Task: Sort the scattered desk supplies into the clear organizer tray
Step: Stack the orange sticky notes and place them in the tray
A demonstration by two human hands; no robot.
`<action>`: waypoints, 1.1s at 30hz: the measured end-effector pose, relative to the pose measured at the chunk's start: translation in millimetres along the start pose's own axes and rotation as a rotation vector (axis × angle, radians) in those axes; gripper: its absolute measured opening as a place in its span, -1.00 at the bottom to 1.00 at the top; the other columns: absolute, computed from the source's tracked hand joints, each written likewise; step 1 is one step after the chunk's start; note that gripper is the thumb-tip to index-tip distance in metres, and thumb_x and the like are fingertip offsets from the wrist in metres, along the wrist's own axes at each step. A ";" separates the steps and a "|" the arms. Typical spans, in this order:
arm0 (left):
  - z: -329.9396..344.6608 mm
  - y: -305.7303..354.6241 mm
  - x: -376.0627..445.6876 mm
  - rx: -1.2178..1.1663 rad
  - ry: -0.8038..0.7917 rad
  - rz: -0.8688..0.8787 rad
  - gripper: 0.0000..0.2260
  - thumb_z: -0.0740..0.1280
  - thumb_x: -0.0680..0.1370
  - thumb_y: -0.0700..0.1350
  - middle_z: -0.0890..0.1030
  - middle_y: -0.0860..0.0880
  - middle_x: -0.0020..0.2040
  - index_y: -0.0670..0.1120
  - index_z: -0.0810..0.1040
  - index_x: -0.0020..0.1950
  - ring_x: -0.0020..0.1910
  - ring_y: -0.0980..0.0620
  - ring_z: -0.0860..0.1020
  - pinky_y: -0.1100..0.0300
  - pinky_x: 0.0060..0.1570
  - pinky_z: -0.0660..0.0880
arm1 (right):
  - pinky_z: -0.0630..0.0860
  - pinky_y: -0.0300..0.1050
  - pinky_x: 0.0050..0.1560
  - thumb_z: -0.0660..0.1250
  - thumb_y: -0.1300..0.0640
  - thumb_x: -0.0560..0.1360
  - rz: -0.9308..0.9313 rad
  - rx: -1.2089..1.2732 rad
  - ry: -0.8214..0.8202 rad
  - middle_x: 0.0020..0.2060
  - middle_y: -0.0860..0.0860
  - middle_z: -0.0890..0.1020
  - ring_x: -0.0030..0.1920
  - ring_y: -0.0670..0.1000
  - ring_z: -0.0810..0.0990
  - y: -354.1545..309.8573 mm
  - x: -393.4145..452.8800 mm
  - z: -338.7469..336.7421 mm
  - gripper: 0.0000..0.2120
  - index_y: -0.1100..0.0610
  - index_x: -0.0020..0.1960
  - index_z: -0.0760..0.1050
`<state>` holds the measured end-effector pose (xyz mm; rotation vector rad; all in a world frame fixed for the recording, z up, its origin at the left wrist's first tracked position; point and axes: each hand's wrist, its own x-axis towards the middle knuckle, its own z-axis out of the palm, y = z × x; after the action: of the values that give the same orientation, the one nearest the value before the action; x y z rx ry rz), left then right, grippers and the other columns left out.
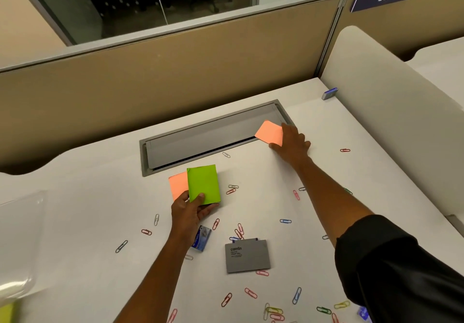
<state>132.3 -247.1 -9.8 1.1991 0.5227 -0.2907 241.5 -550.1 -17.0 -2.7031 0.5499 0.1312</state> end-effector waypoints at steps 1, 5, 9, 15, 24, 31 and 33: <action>-0.8 0.0 -0.6 0.001 0.002 0.001 -0.87 0.29 0.56 -0.26 0.62 -0.17 0.04 -0.08 0.50 0.07 -0.06 -0.24 0.65 0.05 -0.15 0.64 | 0.31 0.16 0.28 0.37 -0.15 0.45 0.016 0.007 -0.006 0.42 0.14 0.25 0.34 0.24 0.34 -2.0 0.5 -1.4 -0.24 0.07 0.49 0.09; -5.9 -1.0 -4.8 -0.010 0.000 0.012 -0.86 0.28 0.56 -0.27 0.63 -0.17 0.03 -0.07 0.50 0.06 -0.08 -0.23 0.65 0.09 -0.18 0.64 | 0.36 0.13 0.23 0.46 -0.17 0.36 0.127 0.016 -0.024 0.30 0.19 0.37 0.30 0.22 0.37 -7.9 -6.2 -5.5 -0.20 0.05 0.45 0.16; -11.2 -4.1 -13.2 0.022 -0.001 0.036 -0.83 0.29 0.55 -0.26 0.62 -0.14 0.06 -0.10 0.48 0.12 -0.13 -0.12 0.68 0.10 -0.16 0.64 | 0.34 0.07 0.17 0.41 -0.06 0.43 0.104 0.048 0.025 0.22 0.13 0.47 0.24 0.19 0.41 -3.4 -27.4 -2.3 -0.43 0.04 0.37 0.31; -17.4 -6.0 -36.3 0.036 -0.016 0.044 -0.74 0.29 0.55 -0.28 0.62 -0.17 0.07 -0.18 0.43 0.24 -0.16 -0.11 0.68 0.11 -0.18 0.64 | 0.40 -0.02 0.06 0.26 0.16 0.53 0.042 0.424 0.116 0.04 0.13 0.64 0.07 0.19 0.57 4.3 -71.8 10.5 -0.79 0.17 0.12 0.56; -32.2 -2.7 -83.7 -0.003 -0.027 0.105 -0.76 0.23 0.56 -0.36 0.57 -0.30 0.08 -0.19 0.34 0.20 -0.15 -0.27 0.66 0.04 -0.27 0.63 | 0.53 -0.15 -0.25 0.40 0.27 0.47 0.013 1.127 -0.187 -0.23 0.09 0.65 -0.30 -0.02 0.57 -39.7 -166.8 -2.3 -0.79 0.22 0.11 0.53; -51.6 -4.8 -109.4 -0.065 -0.003 0.111 -0.75 0.14 0.63 -0.25 0.48 -0.20 0.21 -0.02 0.34 0.28 0.02 -0.22 0.62 -0.02 -0.07 0.62 | 0.62 -0.06 -0.15 0.38 0.28 0.49 -0.061 1.086 -0.307 -0.25 0.14 0.66 -0.30 0.03 0.62 -83.7 -235.7 16.6 -0.81 0.24 0.09 0.54; -56.8 -4.5 -116.0 -0.076 0.007 0.118 -0.76 0.15 0.64 -0.19 0.47 -0.18 0.25 -0.01 0.34 0.29 0.08 -0.23 0.60 -0.03 -0.04 0.61 | 0.64 -0.03 -0.10 0.36 0.28 0.50 -0.061 1.048 -0.318 -0.26 0.14 0.67 -0.30 0.03 0.64 -97.2 -249.8 23.5 -0.81 0.26 0.12 0.55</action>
<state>18.9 -202.2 32.9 1.1525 0.4629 -0.1649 49.8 -368.8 35.6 -1.6325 0.3013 0.1854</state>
